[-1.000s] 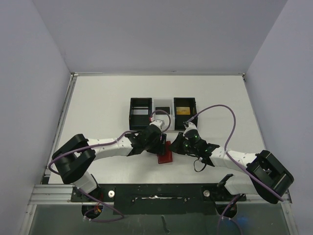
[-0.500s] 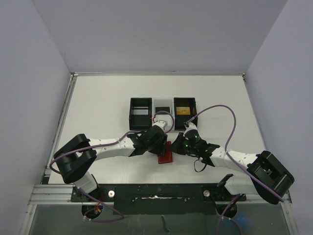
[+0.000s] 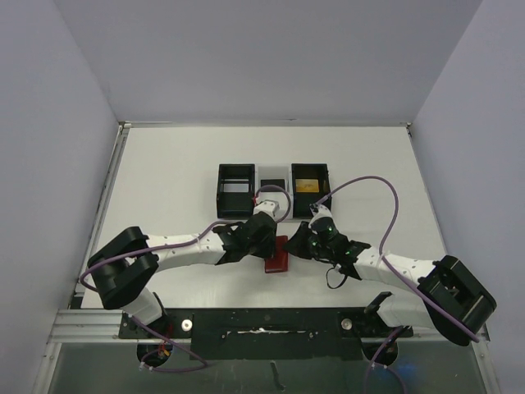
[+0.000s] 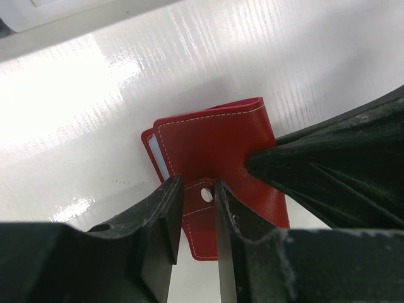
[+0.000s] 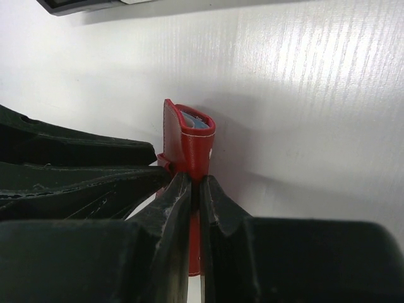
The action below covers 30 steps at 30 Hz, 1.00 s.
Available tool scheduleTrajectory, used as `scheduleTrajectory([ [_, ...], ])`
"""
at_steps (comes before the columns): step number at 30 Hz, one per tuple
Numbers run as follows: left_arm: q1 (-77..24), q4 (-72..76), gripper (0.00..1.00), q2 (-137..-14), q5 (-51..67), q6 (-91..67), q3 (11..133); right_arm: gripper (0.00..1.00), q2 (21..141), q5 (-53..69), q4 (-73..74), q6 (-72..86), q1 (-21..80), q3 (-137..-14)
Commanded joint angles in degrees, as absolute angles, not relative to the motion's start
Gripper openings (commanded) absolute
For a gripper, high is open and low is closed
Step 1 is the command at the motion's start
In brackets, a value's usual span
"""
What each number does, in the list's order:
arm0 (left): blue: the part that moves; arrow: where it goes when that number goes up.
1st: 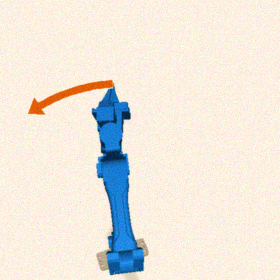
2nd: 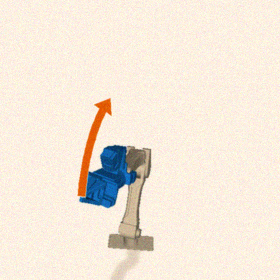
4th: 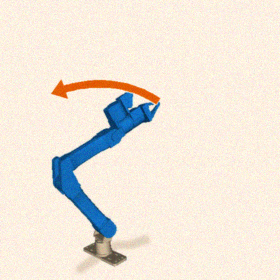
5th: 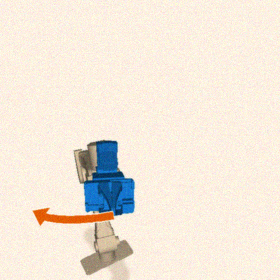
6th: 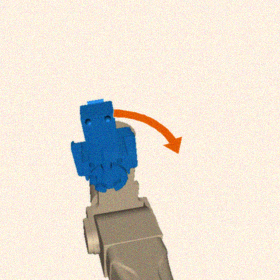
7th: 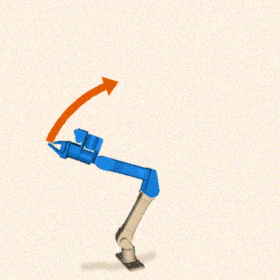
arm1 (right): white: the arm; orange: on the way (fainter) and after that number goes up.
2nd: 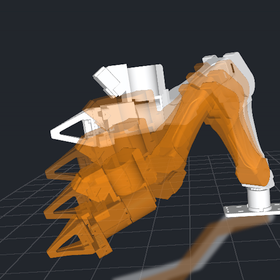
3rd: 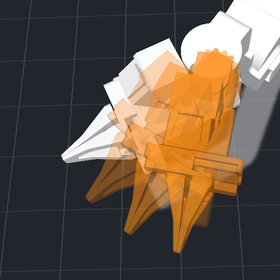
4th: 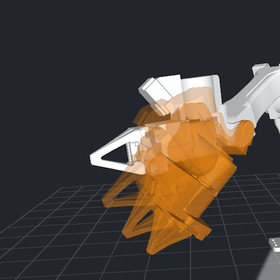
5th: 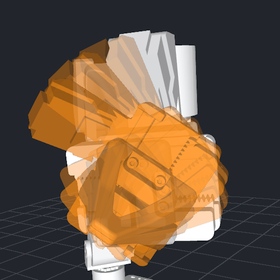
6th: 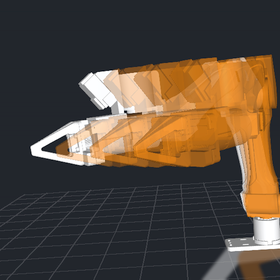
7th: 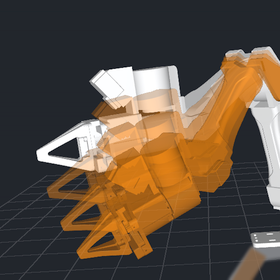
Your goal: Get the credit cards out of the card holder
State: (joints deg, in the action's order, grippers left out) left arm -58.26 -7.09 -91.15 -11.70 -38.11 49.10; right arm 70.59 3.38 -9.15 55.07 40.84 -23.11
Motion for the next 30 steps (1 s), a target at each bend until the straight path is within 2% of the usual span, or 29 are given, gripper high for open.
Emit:
scheduleTrajectory([
  [1, -56.89, -16.60, 0.23, -90.55, -22.67, -37.46, 46.90, 0.00, 67.64, 0.78, -8.21, 54.78, 39.20, -24.34],
  [13, -56.60, -14.19, 0.21, -90.53, -21.12, -38.06, 45.83, 0.00, 68.20, 2.19, -9.07, 54.75, 38.72, -24.24],
  [16, -56.60, -13.23, 0.39, -89.36, -19.78, -38.03, 46.75, 0.00, 68.90, 2.58, -9.41, 54.60, 38.59, -24.48],
  [20, -56.10, -10.45, 0.56, -87.34, -16.24, -37.81, 46.99, 0.01, 69.75, 3.07, -9.20, 54.73, 38.51, -24.76],
  [25, -53.32, -4.16, 0.59, -86.54, -6.13, -39.97, 44.05, 0.04, 70.26, 1.98, -7.51, 55.72, 38.20, -24.70],
  [30, -51.83, -2.31, 0.59, -86.30, -2.27, -42.25, 41.27, 0.06, 70.58, 2.74, -7.72, 56.81, 37.55, -23.79],
])
